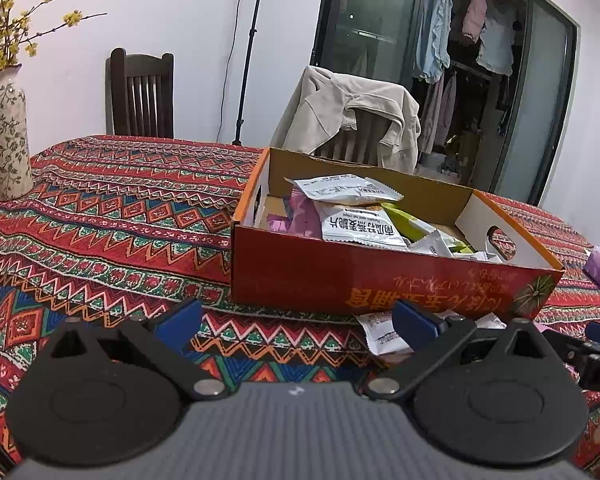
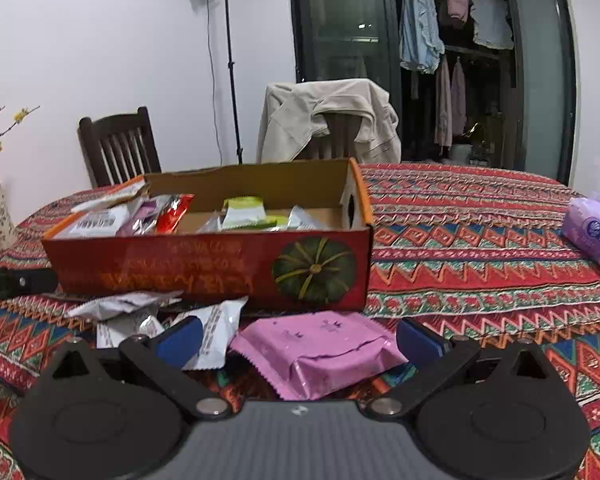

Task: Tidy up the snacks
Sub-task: 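Withdraw both tools from the box toward the pink packet and white packets, then grasp a pink packet with the right gripper while the left gripper grasps a white packet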

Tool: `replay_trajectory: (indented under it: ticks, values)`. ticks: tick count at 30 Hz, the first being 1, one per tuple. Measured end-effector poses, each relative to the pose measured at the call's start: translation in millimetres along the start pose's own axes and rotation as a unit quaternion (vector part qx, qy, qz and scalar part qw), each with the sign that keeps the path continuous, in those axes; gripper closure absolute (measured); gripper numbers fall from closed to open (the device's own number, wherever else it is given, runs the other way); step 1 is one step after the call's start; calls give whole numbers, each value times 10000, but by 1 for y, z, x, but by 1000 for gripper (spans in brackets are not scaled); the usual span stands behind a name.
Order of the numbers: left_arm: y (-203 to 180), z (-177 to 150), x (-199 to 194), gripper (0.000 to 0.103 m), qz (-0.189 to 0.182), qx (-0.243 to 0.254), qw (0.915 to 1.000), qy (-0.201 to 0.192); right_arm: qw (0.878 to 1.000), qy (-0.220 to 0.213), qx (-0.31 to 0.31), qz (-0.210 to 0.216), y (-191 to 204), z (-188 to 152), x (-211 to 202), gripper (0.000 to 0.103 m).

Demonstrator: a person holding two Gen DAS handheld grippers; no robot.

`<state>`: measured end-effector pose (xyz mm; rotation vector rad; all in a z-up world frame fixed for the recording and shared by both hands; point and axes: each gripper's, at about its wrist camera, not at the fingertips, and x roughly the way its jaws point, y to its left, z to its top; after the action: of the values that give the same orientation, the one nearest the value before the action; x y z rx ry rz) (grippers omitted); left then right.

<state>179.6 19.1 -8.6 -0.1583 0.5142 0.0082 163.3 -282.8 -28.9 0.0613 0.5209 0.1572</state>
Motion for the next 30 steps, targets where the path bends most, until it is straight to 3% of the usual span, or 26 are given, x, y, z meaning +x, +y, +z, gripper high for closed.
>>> replay_trajectory:
  ticks: [8, 19, 30]
  values:
    - [2, 0, 0, 0, -47, -20, 10000, 28, 9964, 594, -539, -261, -4, 11, 21, 0]
    - [2, 0, -1, 0, -67, -38, 10000, 51, 9896, 1238, -719, 146, -2, 17, 61, 0]
    - [0, -1, 1, 0, -67, -25, 9999, 97, 9927, 1006, -610, 267, -5, 10, 60, 0]
